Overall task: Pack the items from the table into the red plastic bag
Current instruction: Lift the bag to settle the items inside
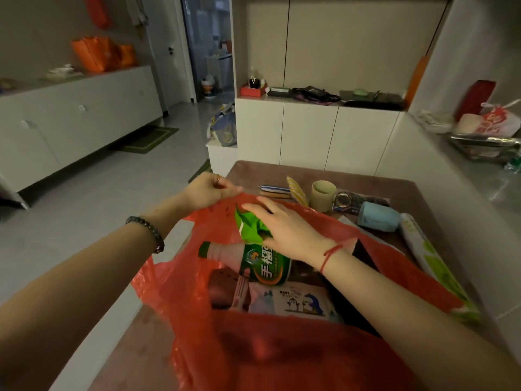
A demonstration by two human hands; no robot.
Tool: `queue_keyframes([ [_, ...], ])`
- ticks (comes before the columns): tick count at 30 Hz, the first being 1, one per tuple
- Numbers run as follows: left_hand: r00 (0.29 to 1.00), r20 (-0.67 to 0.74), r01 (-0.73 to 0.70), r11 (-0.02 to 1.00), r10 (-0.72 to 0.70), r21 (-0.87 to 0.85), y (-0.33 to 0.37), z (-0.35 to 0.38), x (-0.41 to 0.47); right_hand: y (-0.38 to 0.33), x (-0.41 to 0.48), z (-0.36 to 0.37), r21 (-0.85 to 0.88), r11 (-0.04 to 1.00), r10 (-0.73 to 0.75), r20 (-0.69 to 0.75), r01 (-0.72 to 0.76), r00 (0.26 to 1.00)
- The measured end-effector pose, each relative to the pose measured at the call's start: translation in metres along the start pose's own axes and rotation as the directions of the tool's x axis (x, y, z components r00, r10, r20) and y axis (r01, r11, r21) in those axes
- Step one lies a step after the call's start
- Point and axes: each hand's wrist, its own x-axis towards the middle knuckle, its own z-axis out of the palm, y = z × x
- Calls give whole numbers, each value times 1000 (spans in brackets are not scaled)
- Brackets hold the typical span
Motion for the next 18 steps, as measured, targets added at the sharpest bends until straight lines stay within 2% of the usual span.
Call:
queue_keyframes([
  [2,1000,12,-15,999,15,49,0,-3,0,8,-11,-2,147,989,-20,58,11,998],
  [4,999,37,-39,995,36,90,-1,-6,-2,22,-29,-18,281,959,-13,-56,28,998],
  [5,997,57,-48,995,43,93,-1,-8,-4,36,-41,-26,267,963,62,-133,-24,989],
  [6,996,80,-50,995,43,81,-2,-11,-7,51,-55,-32,193,971,174,-177,-139,969],
  [7,993,110,-58,996,50,68,-1,-13,-11,69,-73,-35,78,953,302,-154,-293,941],
  [8,987,150,-74,995,63,70,2,-16,-15,88,-93,-36,-30,904,424,-71,-427,903],
  [10,972,235,-90,965,31,245,6,-22,-20,116,-132,-29,-95,796,604,198,-598,772],
  [11,966,257,-94,911,-14,402,8,-25,-22,126,-149,-23,-51,770,620,296,-636,727],
  [13,976,201,-83,722,-79,687,10,-34,-26,139,-170,-17,77,690,643,392,-720,658],
  [15,978,151,-36,602,-141,797,7,-46,-30,144,-180,-20,184,607,673,398,-773,623],
  [17,949,160,59,647,-273,760,5,-64,-38,151,-182,-30,362,545,718,264,-756,644],
  [18,928,169,126,707,-332,696,6,-73,-42,149,-179,-38,518,460,750,210,-722,628],
])
